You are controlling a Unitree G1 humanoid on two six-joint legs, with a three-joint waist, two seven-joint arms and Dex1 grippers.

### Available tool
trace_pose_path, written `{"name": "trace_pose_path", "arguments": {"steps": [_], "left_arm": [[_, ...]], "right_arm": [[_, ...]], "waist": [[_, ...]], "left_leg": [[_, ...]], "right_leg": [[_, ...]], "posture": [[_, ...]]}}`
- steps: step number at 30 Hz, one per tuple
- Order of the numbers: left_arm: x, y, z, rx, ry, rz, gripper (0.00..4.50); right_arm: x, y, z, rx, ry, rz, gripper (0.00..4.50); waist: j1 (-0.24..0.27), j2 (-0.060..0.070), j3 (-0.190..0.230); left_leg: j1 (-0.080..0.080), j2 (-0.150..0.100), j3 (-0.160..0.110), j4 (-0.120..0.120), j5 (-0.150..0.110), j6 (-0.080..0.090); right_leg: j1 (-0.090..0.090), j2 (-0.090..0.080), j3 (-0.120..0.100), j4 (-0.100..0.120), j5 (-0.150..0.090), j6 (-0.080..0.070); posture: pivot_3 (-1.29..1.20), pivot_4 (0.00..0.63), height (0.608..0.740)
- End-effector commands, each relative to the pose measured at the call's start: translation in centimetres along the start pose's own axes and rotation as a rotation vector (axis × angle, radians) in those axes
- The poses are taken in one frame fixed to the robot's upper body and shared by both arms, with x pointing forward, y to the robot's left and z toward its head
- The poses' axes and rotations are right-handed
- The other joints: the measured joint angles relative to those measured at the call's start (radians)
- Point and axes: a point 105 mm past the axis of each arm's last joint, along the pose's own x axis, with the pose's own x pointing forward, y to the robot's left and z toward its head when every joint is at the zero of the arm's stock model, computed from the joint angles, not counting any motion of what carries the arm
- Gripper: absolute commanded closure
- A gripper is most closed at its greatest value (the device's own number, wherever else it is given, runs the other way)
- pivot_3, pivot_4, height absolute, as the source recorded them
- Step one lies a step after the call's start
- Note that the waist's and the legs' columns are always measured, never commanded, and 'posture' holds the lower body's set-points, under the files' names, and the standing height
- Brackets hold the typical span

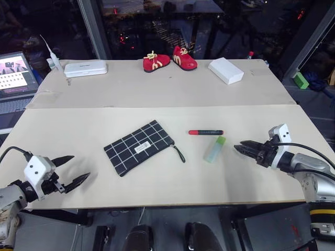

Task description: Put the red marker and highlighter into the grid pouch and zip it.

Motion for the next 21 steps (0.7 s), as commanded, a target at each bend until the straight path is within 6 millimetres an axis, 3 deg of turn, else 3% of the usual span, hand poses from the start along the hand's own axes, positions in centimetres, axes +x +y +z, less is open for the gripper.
{"name": "trace_pose_path", "arguments": {"steps": [1,3,7,11,17,21], "left_arm": [[0.7,0.5,2.2,0.159,-0.039,-0.037,0.0],[1.2,0.2,2.3,0.198,-0.039,-0.068,0.0],[2.7,-1.6,2.3,0.298,-0.036,-0.187,0.0],[2.5,-1.8,-1.2,0.488,0.167,-0.306,0.0],[3.4,-0.9,-0.2,0.507,0.09,-0.273,0.0],[4.1,-1.0,0.7,0.501,0.028,-0.259,0.0]], "right_arm": [[1.2,1.8,2.9,-0.064,-0.068,0.101,3.89],[2.2,2.7,3.5,-0.084,-0.076,0.142,4.48],[6.6,6.9,5.6,-0.149,-0.103,0.284,4.48],[11.4,9.4,6.4,-0.264,-0.081,0.322,4.48],[16.0,12.0,7.3,-0.333,-0.067,0.349,4.48],[17.9,12.6,6.5,-0.372,-0.022,0.332,4.48]], "waist": [[0.0,0.0,0.0],[-0.001,0.0,0.0],[-0.017,0.0,0.0],[-0.022,0.0,0.0],[-0.01,0.002,0.0],[-0.007,0.002,0.0]], "left_leg": [[0.0,0.0,0.0,0.0,0.0,0.0],[0.001,0.0,0.0,0.0,0.0,0.0],[0.001,0.001,0.002,0.0,0.0,0.0],[0.001,0.0,0.003,0.0,0.0,0.0],[0.002,0.001,0.011,0.0,0.001,-0.001],[0.002,0.001,0.012,0.0,0.001,-0.002]], "right_leg": [[0.0,0.0,0.0,0.0,0.0,0.0],[0.001,0.0,0.0,0.001,0.0,0.0],[-0.001,0.001,0.001,0.002,0.0,0.0],[-0.004,0.001,0.001,0.009,0.0,-0.001],[-0.005,0.0,0.0,0.012,-0.001,-0.002],[-0.006,0.0,0.0,0.013,-0.001,-0.002]], "posture": [[0.0,0.15,0.74],[0.0,0.15,0.74],[0.0,0.15,0.74],[0.0,0.15,0.74],[0.0,0.15,0.74],[0.0,0.15,0.74]]}}
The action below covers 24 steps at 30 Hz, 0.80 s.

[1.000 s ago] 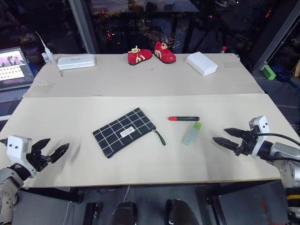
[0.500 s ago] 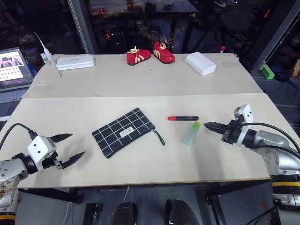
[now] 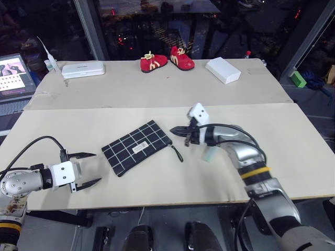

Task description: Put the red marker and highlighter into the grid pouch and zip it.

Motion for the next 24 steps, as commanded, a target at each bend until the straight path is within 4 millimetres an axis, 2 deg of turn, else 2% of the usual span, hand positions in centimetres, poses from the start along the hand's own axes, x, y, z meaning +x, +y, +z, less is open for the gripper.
{"name": "trace_pose_path", "arguments": {"steps": [1,5,7,10,14,17,21,24], "left_arm": [[0.5,0.1,0.5,-0.001,-0.036,0.018,0.0],[0.9,0.0,1.1,0.026,-0.064,0.009,0.0],[1.2,-0.6,1.6,0.033,-0.075,-0.025,0.0],[1.8,-1.5,2.6,0.034,-0.103,-0.067,0.0],[2.4,-1.8,3.3,0.043,-0.118,-0.084,0.0],[2.7,-1.8,3.4,0.04,-0.124,-0.091,0.0],[2.7,-1.8,3.4,0.035,-0.123,-0.094,0.0],[2.5,-1.8,3.2,0.019,-0.12,-0.092,0.0]], "right_arm": [[1.1,-0.4,-0.1,-0.075,0.03,-0.028,4.48],[2.1,-0.9,-1.5,-0.117,0.097,-0.057,4.48],[2.2,-1.8,-2.4,-0.128,0.152,-0.097,4.48],[2.3,-1.7,-3.5,-0.138,0.201,-0.08,4.48],[2.5,-1.5,-3.6,-0.142,0.199,-0.063,4.48],[2.7,-1.8,-2.6,-0.138,0.163,-0.076,4.48],[2.4,-3.4,-0.3,-0.118,0.082,-0.152,4.48],[1.8,-3.8,2.8,-0.078,-0.037,-0.131,4.48]], "waist": [[0.001,0.0,0.0],[0.0,0.0,0.0],[-0.001,0.0,0.0],[-0.003,0.0,0.0],[-0.006,0.0,0.0],[-0.008,0.0,0.0],[-0.013,0.0,0.0],[-0.016,0.0,0.0]], "left_leg": [[0.0,0.0,0.0,0.0,0.0,0.0],[-0.001,0.0,0.001,0.0,0.0,0.0],[-0.001,-0.001,0.001,0.0,0.0,0.0],[-0.002,0.0,0.002,0.0,0.0,0.0],[-0.002,0.0,0.003,0.0,0.0,0.0],[-0.002,0.0,0.003,0.0,0.0,0.0],[-0.002,0.0,0.003,0.0,0.0,0.0],[-0.003,0.0,0.003,0.0,0.0,0.0]], "right_leg": [[0.0,0.0,0.0,0.0,0.0,0.0],[0.0,0.0,0.0,-0.001,0.0,0.0],[-0.001,0.0,0.0,-0.001,0.0,0.0],[-0.002,0.0,0.0,0.0,0.0,0.0],[-0.003,0.0,0.0,0.0,0.0,0.0],[-0.003,0.0,0.001,0.0,0.0,0.0],[-0.004,0.0,0.001,0.001,0.0,0.0],[-0.004,0.0,0.001,0.001,0.0,0.0]], "posture": [[0.0,0.15,0.74],[0.0,0.15,0.74],[0.0,0.15,0.74],[0.0,0.15,0.74],[0.0,0.15,0.74],[0.0,0.15,0.74],[0.0,0.15,0.74],[0.0,0.15,0.74]]}}
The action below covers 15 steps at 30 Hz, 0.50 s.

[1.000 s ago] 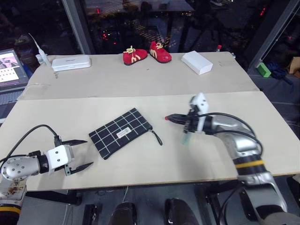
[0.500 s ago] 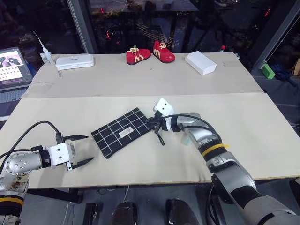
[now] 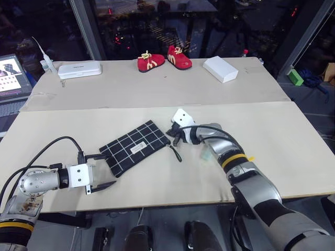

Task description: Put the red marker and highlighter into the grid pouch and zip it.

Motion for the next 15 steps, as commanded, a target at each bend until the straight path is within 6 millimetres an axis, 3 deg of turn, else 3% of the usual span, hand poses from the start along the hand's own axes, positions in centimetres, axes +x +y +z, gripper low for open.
{"name": "trace_pose_path", "arguments": {"steps": [1,4,9,15], "left_arm": [[-0.1,-0.1,0.0,-0.017,-0.005,-0.005,0.0],[-0.4,0.3,-0.4,-0.029,0.003,0.006,0.0],[-0.4,0.5,-0.4,-0.031,0.0,0.013,0.0],[-0.5,0.6,-0.3,-0.035,-0.004,0.021,0.0]], "right_arm": [[-1.4,-1.1,5.5,0.016,-0.208,0.025,4.48],[-1.8,0.8,6.1,0.007,-0.222,0.137,4.48],[-0.5,3.2,2.9,-0.004,-0.104,0.18,4.48],[0.9,4.3,-0.6,-0.021,0.019,0.157,4.48]], "waist": [[-0.001,0.0,0.0],[-0.003,0.0,0.0],[-0.007,0.0,0.0],[-0.01,0.0,0.0]], "left_leg": [[-0.001,0.0,0.0,0.0,0.0,0.0],[-0.001,0.001,0.0,0.0,0.0,0.0],[-0.001,0.0,0.0,0.0,0.0,0.0],[-0.003,0.0,0.0,0.0,0.0,0.0]], "right_leg": [[-0.001,0.0,0.0,0.0,0.0,0.0],[-0.001,0.0,0.0,0.0,0.0,0.0],[-0.001,0.0,0.0,0.0,0.0,0.0],[-0.003,0.0,0.0,0.001,0.0,0.0]], "posture": [[0.0,0.15,0.74],[0.0,0.15,0.74],[0.0,0.15,0.74],[0.0,0.15,0.74]]}}
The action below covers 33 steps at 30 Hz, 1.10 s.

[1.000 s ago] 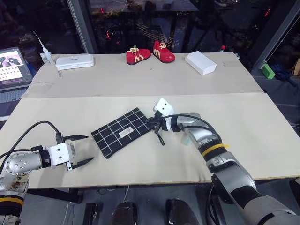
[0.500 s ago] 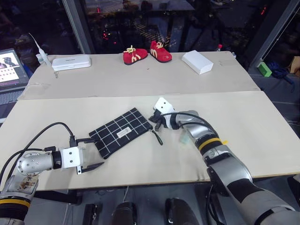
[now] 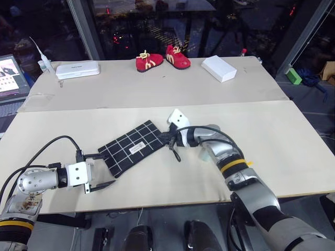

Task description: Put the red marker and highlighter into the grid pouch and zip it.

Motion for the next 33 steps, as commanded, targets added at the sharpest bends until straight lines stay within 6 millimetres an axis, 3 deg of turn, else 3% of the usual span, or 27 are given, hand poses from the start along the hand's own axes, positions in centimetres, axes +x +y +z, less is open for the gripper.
{"name": "trace_pose_path", "arguments": {"steps": [1,7,14,21,32,33], "left_arm": [[-0.4,0.3,0.0,0.001,0.003,0.015,0.0],[0.0,0.4,0.4,0.046,0.002,-0.005,0.0],[2.9,-0.5,1.0,0.202,-0.03,-0.02,0.0],[5.2,0.5,1.8,0.28,-0.052,0.089,0.0],[5.9,1.8,1.9,0.276,-0.058,0.175,0.0],[5.9,1.8,2.1,0.268,-0.073,0.166,0.25]], "right_arm": [[0.3,-0.6,-0.8,-0.057,0.049,-0.052,4.48],[0.0,-1.5,-1.5,-0.058,0.071,-0.092,4.48],[-0.3,-2.0,-1.0,-0.067,0.059,-0.093,4.48],[-0.5,-2.1,-1.1,-0.051,0.051,-0.093,4.48],[-1.0,-2.8,-1.2,-0.032,0.052,-0.118,4.48],[-1.1,-2.9,-1.2,-0.03,0.052,-0.122,4.5]], "waist": [[-0.001,0.0,0.0],[0.003,0.0,0.0],[0.013,0.001,-0.001],[0.028,0.001,-0.001],[0.028,0.001,-0.001],[0.028,0.001,-0.001]], "left_leg": [[0.0,0.0,0.0,0.0,0.0,0.0],[0.001,0.0,0.0,0.0,0.0,0.0],[0.002,-0.001,0.0,0.0,0.0,0.0],[0.008,-0.001,0.0,0.0,0.0,0.0],[0.009,0.0,-0.001,0.0,0.0,0.0],[0.009,0.0,-0.001,0.0,0.0,0.0]], "right_leg": [[0.0,0.0,0.0,0.0,0.0,0.0],[0.001,0.0,0.0,0.0,0.0,0.0],[0.003,-0.001,0.0,0.0,0.0,0.0],[0.009,-0.001,0.0,-0.001,0.0,0.0],[0.011,-0.001,-0.001,-0.001,0.0,0.0],[0.011,-0.001,-0.001,-0.001,0.0,0.0]], "posture": [[0.0,0.15,0.74],[0.0,0.15,0.74],[0.0,0.15,0.74],[0.0,0.15,0.74],[0.0,0.15,0.74],[0.0,0.15,0.74]]}}
